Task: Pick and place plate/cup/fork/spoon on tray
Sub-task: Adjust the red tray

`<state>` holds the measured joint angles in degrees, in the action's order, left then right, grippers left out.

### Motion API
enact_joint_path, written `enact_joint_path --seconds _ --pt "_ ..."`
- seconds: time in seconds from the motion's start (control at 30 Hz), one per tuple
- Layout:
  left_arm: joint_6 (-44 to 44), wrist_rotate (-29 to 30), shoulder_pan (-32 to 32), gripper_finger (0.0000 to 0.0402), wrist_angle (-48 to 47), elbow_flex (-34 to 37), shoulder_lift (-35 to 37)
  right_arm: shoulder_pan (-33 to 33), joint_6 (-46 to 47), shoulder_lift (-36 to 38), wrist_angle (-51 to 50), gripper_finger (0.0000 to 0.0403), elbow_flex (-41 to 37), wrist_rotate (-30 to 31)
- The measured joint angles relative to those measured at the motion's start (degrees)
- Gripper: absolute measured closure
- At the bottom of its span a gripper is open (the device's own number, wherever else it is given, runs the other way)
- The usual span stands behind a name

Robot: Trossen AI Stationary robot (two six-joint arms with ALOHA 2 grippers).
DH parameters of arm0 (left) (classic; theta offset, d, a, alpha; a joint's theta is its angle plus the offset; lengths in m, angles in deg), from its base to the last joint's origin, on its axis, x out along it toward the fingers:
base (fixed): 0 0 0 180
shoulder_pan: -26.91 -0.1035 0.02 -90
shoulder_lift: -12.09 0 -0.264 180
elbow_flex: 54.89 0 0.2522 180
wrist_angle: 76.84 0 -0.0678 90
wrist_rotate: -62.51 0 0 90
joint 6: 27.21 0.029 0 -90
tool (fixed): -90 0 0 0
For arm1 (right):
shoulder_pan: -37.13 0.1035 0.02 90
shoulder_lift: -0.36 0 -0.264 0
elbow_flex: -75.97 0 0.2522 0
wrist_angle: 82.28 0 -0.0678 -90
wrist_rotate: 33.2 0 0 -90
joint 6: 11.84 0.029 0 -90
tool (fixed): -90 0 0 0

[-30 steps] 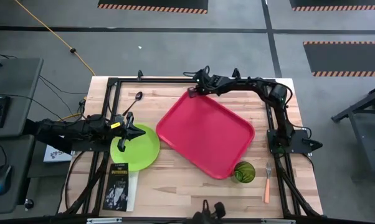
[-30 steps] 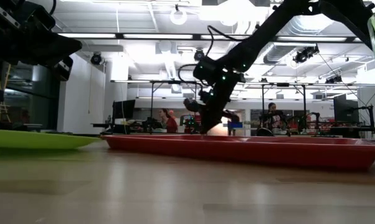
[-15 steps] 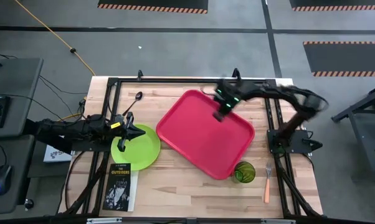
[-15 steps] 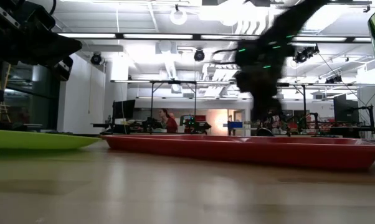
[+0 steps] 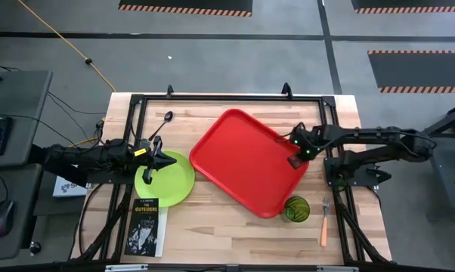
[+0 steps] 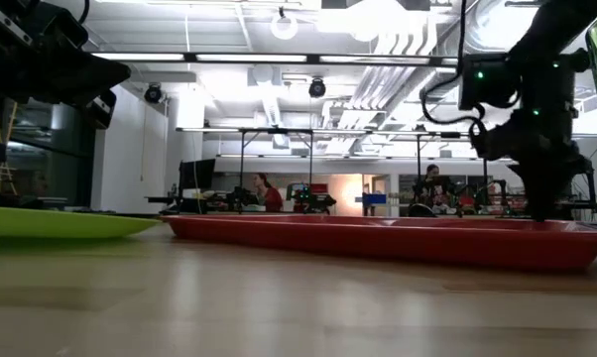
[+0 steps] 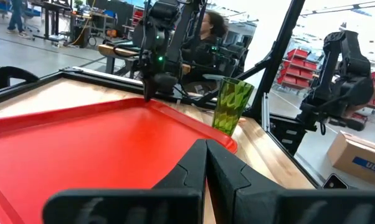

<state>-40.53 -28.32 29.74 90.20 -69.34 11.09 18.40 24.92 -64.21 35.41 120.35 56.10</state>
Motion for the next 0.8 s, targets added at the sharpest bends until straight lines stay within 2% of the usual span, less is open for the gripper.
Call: enact_joint_path --seconds 0.23,0.5,0.63,0.8 --pt "-0.01 -0.01 0.02 0.0401 0.0 0.0 -0.01 -2.71 -4.86 -5.48 -2.14 0.0403 2.61 8.02" --pt "0.0 -0.01 0.0 0.0401 -0.02 0.0 0.0 -8.48 -15.67 -18.24 1.45 0.0403 10.33 21.37" --pt "-0.02 0.0 0.0 0.0401 -0.02 0.0 -0.02 -11.6 -20.2 -22.93 3.37 0.0403 15.35 22.64" --pt "0.0 -0.01 0.0 0.0401 -0.02 0.0 -0.01 -13.53 -24.12 -21.03 3.8 0.0403 21.59 22.95"
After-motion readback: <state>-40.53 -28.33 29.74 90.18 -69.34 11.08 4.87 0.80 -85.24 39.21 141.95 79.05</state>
